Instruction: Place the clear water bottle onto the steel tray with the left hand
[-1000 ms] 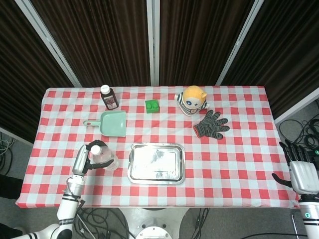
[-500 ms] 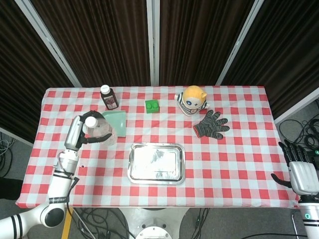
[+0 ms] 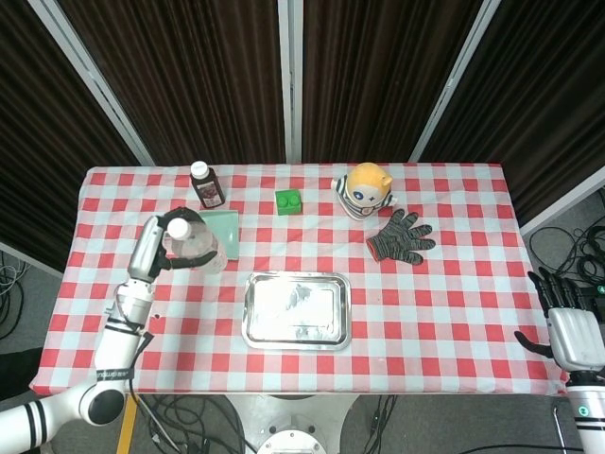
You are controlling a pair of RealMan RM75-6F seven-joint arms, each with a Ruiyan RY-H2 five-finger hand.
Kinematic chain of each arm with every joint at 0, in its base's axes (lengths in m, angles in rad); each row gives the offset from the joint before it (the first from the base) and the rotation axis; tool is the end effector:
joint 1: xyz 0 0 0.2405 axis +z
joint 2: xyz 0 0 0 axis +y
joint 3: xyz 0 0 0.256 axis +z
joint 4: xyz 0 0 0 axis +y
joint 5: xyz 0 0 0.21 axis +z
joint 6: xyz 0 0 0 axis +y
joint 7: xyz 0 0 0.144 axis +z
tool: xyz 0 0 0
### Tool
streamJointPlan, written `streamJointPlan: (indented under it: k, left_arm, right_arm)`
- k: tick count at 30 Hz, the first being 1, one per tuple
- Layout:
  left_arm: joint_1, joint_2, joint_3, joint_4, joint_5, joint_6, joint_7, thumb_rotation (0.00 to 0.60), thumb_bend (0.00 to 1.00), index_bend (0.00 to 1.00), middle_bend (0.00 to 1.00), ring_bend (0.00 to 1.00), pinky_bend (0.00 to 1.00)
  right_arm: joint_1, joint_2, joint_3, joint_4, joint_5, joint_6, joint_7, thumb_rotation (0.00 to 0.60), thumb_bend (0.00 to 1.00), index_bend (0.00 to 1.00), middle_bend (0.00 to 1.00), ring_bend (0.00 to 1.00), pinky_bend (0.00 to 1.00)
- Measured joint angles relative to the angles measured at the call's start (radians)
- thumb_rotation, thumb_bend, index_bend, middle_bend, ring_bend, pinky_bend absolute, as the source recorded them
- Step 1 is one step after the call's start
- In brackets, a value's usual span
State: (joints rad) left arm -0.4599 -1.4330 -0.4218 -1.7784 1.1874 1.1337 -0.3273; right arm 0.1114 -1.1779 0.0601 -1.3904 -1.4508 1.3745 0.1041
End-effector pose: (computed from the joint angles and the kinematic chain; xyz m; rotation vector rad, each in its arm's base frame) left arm -0.1458 0.3212 0.0749 -1.1386 -1.5899 -1.6758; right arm -0.3570 -0.1947 0.1558 1.3910 -0.9369 0.7974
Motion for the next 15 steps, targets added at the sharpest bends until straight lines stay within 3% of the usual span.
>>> streamJointPlan:
  k: [3,5,7,12,15]
  left_arm:
    - [0.007,-0.011,0.087,0.024,-0.020,-0.001,-0.011,0.600,0.21,0.59,0.65,0.53,0.58]
    - [0.001,-0.013,0.112,0.029,-0.014,0.001,-0.016,0.600,0.21,0.59,0.65,0.53,0.58]
    - [-0.014,-0.011,0.089,0.024,-0.004,0.006,-0.021,0.600,0.21,0.59,0.65,0.53,0.58]
    - [-0.031,0.001,-0.037,-0.004,0.020,0.030,-0.022,0.600,0.21,0.59,0.65,0.53,0.58]
    - [-0.017,0.003,-0.039,-0.005,0.014,0.031,-0.025,0.600,0.21,0.59,0.65,0.53,0.58]
  right_arm:
    - [0.002,-0.004,-0.001,0.004,-0.002,-0.001,-0.003,0.600,0.10,0.00,0.00,0.00,0.00]
    - [0.002,-0.005,0.000,0.004,-0.004,0.002,-0.006,0.600,0.10,0.00,0.00,0.00,0.00]
    - [0.001,-0.005,0.000,0.002,-0.003,0.005,-0.009,0.600,0.10,0.00,0.00,0.00,0.00]
    - [0.000,-0.001,0.003,-0.002,0.000,0.006,-0.005,0.600,0.10,0.00,0.00,0.00,0.00]
    - [0.001,-0.003,0.000,0.001,-0.002,0.001,-0.005,0.600,0.10,0.00,0.00,0.00,0.00]
